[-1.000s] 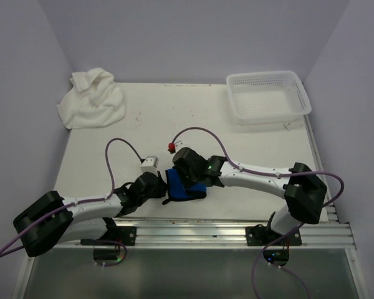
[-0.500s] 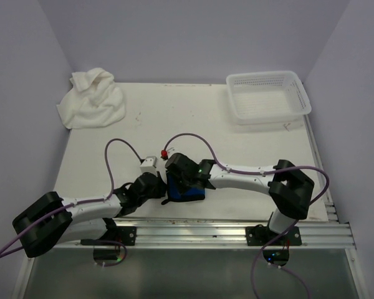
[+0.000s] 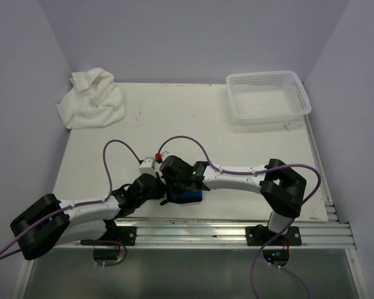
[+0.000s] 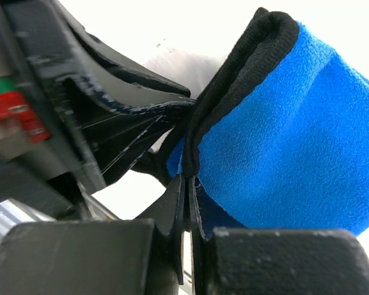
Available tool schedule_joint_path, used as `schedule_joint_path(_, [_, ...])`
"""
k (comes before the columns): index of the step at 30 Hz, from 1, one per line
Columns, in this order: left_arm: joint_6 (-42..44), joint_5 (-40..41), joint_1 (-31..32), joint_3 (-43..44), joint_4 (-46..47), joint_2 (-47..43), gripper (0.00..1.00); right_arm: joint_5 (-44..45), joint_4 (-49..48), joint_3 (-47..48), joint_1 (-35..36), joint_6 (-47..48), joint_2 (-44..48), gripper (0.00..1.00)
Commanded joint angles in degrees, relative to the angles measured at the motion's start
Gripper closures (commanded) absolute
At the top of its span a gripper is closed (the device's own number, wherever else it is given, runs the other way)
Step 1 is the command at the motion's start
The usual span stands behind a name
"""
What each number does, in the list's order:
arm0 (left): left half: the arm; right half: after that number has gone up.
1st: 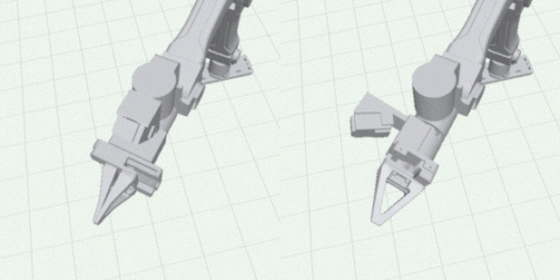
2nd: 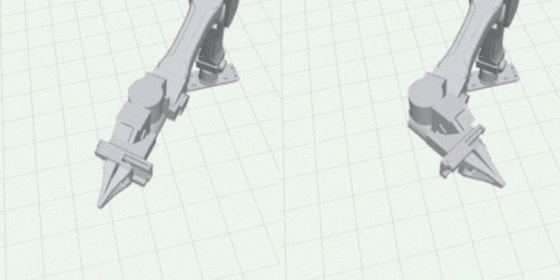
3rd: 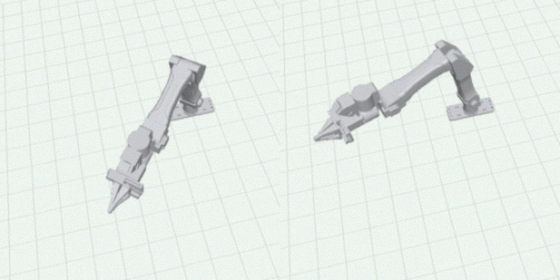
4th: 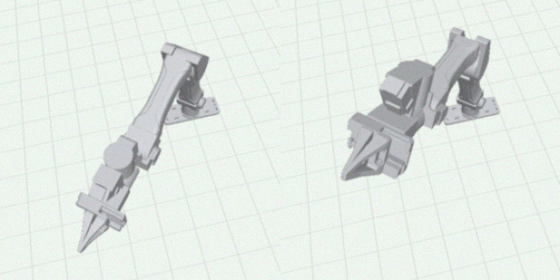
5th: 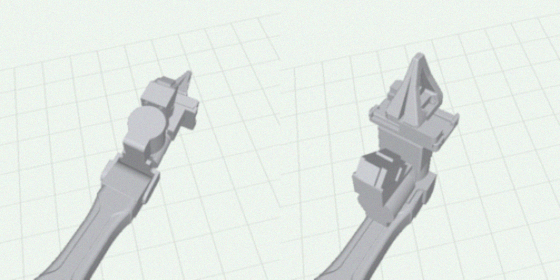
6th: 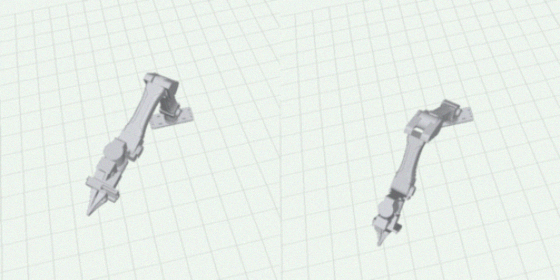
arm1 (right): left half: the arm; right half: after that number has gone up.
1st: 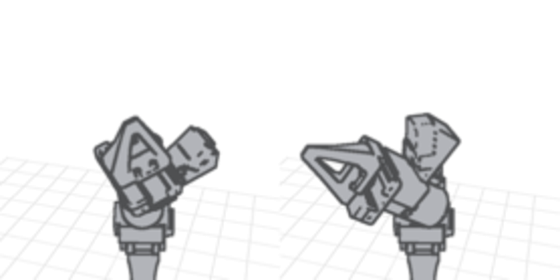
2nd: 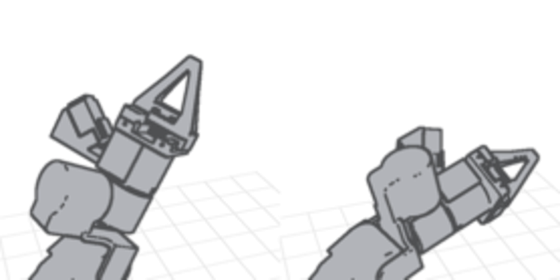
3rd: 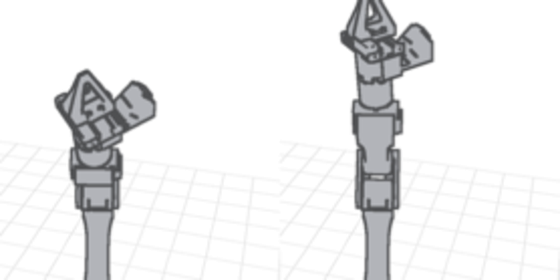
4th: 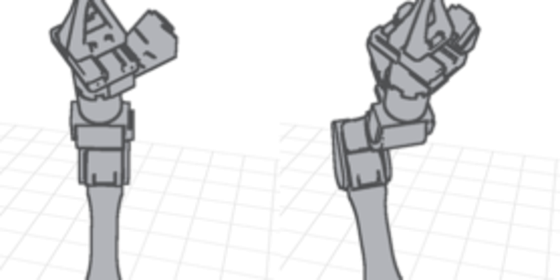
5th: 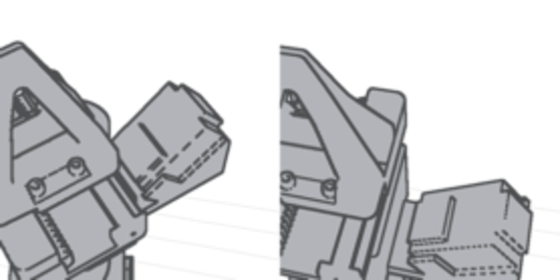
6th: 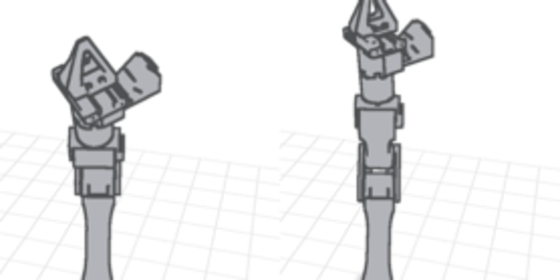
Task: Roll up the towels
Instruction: Fold the towel
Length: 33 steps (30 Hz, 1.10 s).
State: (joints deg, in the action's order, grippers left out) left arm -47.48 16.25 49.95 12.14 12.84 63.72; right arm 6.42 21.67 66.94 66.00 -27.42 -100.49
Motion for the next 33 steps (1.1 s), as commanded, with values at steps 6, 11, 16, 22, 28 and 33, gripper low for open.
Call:
schedule_joint_path(6, [-0.7,0.3,0.1,-1.6,-0.2,-0.9,0.86,0.4,-0.9,2.7,0.4,-1.8,-3.2,0.75])
schedule_joint_path(11, [-0.8,0.4,0.1,-1.7,-0.9,-1.8,0.86,2.5,-0.1,2.8,0.4,-1.8,-1.7,0.68])
schedule_joint_path(16, [-0.6,0.6,0.1,-1.4,-2.0,-3.1,0.86,4.3,1.4,2.8,0.4,-1.4,0.4,0.56])
schedule_joint_path(22, [-0.3,1.4,0.1,-0.5,-5.2,-5.4,0.86,7.4,2.1,1.2,0.3,-1.8,4.7,0.50])
schedule_joint_path(28, [0.5,3.5,0.1,1.7,-11.2,-9.3,0.82,9.3,1.9,-2.9,-1.0,-2.6,10.7,0.46])
schedule_joint_path(33, [3.3,4.6,0.0,5.9,-14.7,-11.5,0.68,11.8,2.7,-7.0,-4.6,-5.1,15.9,0.47])
